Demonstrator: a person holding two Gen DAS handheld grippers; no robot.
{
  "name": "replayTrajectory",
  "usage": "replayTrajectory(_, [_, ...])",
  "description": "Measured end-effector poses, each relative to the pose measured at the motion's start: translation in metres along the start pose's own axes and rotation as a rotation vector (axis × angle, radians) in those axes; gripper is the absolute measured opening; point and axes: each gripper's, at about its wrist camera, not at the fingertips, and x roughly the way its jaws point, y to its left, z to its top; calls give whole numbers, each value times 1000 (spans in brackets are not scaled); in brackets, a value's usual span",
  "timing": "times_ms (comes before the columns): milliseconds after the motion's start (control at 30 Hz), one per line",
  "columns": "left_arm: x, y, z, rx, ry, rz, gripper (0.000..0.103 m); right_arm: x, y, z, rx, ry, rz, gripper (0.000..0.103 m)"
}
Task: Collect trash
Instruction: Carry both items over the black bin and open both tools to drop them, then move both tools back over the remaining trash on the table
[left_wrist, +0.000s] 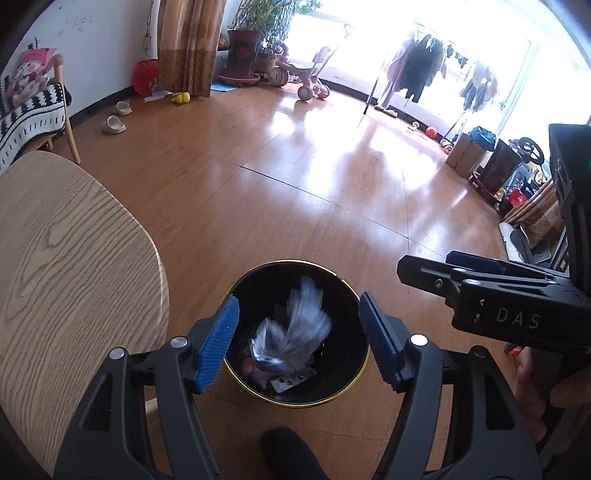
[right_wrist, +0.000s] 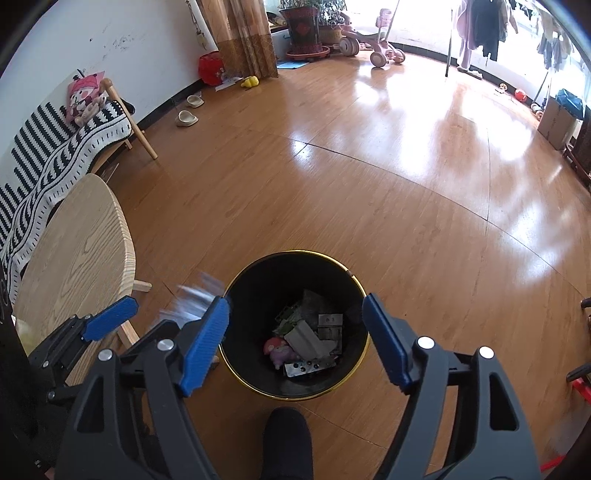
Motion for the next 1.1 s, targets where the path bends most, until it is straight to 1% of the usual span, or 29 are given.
replayTrajectory(33, [-2,1,0,-4,-3,4,74,-1,1,0,-1,-2,0,73])
replayTrajectory(167, [-12,12,2,-30,-15,26,78,-3,7,1,-9,-8,9,73])
replayTrajectory(233, [-22,20,3,-44,-24,42,84,-4,11,0,-20,-13,13,75])
replayTrajectory(267, [-28,25,2,-54,-31,53,85,-5,15,1,-28,-16,14,75])
replayTrajectory(333, [-42,35,2,-73,-41,76,92,-8,31,2,-53,-25,20,77])
replayTrajectory(400, [-61,50,0,-93,-49,125,93,-10,51,3,-85,-34,38,78])
replayTrajectory(500, [-89,77,-5,-134,-59,196,93,-14,93,4,-148,-48,78,79])
replayTrajectory(533, [-98,87,-9,-149,-60,216,93,-16,107,4,-169,-56,89,82])
replayTrajectory(633, [-134,129,-21,-227,-69,300,93,-22,159,0,-231,-72,144,83])
replayTrajectory(700, [-165,164,-34,-292,-82,371,93,-22,197,-4,-266,-62,196,83])
replayTrajectory(833, [-220,224,-61,-409,-123,478,93,-23,274,-16,-332,-30,296,83])
replayTrajectory(867, [-240,243,-71,-451,-138,514,93,-23,288,-18,-345,-25,309,83])
replayTrajectory(933, [-267,273,-89,-512,-157,570,94,-24,329,-28,-393,-16,343,83])
replayTrajectory(967, [-286,296,-105,-560,-166,611,94,-24,351,-35,-422,-11,358,83])
replayTrajectory(1033, [-309,321,-125,-625,-173,660,94,-24,385,-48,-475,0,378,84])
replayTrajectory(1100, [-334,359,-158,-718,-172,724,94,-21,418,-62,-532,16,393,84])
